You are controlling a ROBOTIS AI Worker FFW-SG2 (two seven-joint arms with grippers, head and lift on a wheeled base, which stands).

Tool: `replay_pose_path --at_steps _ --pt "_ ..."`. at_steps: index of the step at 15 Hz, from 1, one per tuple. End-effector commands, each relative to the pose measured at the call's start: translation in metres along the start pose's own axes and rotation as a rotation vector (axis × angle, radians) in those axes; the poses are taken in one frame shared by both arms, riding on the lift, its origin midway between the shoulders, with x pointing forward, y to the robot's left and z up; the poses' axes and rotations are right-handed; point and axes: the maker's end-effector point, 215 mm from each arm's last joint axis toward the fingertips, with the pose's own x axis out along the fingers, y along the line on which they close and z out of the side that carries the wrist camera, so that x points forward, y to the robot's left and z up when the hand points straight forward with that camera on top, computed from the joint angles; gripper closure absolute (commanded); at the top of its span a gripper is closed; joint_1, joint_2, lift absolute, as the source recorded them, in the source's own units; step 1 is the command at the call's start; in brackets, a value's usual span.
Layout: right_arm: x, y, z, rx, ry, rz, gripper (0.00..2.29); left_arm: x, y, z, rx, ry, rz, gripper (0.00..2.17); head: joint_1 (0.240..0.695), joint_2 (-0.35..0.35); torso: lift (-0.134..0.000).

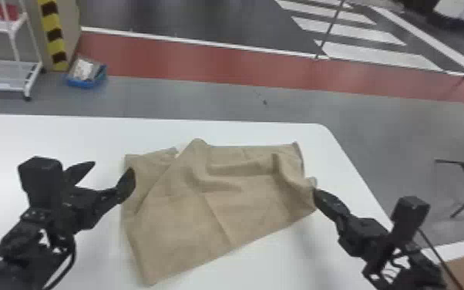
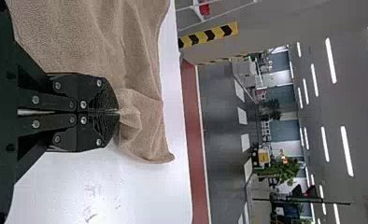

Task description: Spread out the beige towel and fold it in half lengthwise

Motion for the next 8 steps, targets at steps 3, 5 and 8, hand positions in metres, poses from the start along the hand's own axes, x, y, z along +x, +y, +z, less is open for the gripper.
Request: replay_pose_path --at_steps 3,5,8 --pt "-0.003 0.004 -0.004 -0.005 -0.004 0.007 1.36 0.030 -0.028 -0.019 -0.018 0.053 -0.052 0.22 0.695 -0.336 -0.124" --pt "-0.003 0.008 -0.003 -0.011 -0.013 0.014 1.36 0.038 -0.038 -0.025 -0.005 0.069 -0.064 0.22 0.695 -0.350 -0.124" --pt "-0.005 0.009 -0.004 -0.011 -0.019 0.023 1.36 0.043 -0.047 -0.031 0.036 0.083 -0.074 0.22 0.695 -0.350 -0.124"
